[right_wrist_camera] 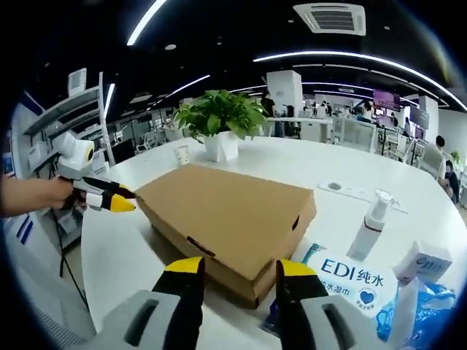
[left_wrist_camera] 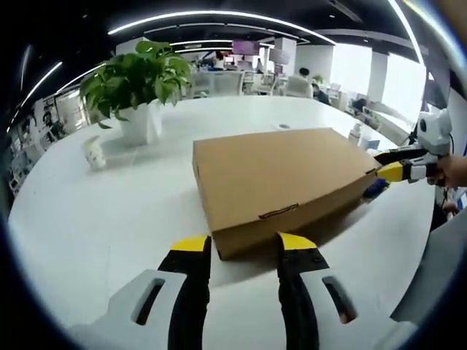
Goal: Operate the shoe box by opening the lid, removing the specified soft item, and placing it in the target area until the item is outside and the box remains undamaged.
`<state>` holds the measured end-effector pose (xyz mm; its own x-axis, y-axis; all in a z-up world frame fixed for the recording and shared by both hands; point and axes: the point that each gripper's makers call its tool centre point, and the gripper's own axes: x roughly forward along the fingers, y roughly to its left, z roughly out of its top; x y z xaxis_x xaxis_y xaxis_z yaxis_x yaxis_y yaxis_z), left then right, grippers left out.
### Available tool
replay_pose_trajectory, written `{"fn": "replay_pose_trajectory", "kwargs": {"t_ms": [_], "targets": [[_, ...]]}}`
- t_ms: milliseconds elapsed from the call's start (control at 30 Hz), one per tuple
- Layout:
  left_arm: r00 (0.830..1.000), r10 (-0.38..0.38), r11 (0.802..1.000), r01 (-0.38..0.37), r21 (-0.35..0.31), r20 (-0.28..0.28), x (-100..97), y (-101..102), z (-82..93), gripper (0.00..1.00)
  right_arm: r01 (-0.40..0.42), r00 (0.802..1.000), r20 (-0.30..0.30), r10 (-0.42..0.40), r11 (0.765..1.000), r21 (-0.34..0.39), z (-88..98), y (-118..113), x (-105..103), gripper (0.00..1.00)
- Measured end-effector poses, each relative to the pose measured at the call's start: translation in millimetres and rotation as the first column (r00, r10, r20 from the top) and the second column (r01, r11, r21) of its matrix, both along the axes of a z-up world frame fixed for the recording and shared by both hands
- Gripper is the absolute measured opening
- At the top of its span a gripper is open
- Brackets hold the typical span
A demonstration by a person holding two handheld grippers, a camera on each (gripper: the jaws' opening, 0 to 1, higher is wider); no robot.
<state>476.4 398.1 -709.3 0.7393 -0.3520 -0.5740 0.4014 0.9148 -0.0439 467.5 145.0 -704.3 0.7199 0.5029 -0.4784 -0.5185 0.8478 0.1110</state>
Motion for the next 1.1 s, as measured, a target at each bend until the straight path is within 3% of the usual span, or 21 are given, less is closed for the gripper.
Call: {"fn": "replay_pose_trajectory", "kwargs": {"t_ms": [333, 600, 900, 1100], "targets": [[0.999, 0.028, 0.999, -0.027, -0.037, 0.038, -28.8, -5, 19.6, 0.49, -0.002, 0.999, 0.047, 0.002, 1.0, 0.008, 23.6, -21, -19, 0.5], [0.995, -0.03, 0.999, 0.033, -0.033, 0.091, -54.3, -28, 40.0, 0.62, 0.01, 0.997, 0.076, -0.009, 1.0, -0.018, 33.4, -50, -44, 0.64], [0.985, -0.093, 0.994, 0.099, -0.036, 0.146, -86.0, -51, 55.5, 0.74, 0.017, 0.995, 0.096, -0.005, 0.993, -0.118, 33.2, -90, -80, 0.77], [0.98, -0.138, 0.988, 0.146, -0.043, 0.146, -110.6, -65, 57.7, 0.81, 0.058, 0.995, 0.089, -0.051, 0.995, -0.082, 39.5, -110, -103, 0.87]]}}
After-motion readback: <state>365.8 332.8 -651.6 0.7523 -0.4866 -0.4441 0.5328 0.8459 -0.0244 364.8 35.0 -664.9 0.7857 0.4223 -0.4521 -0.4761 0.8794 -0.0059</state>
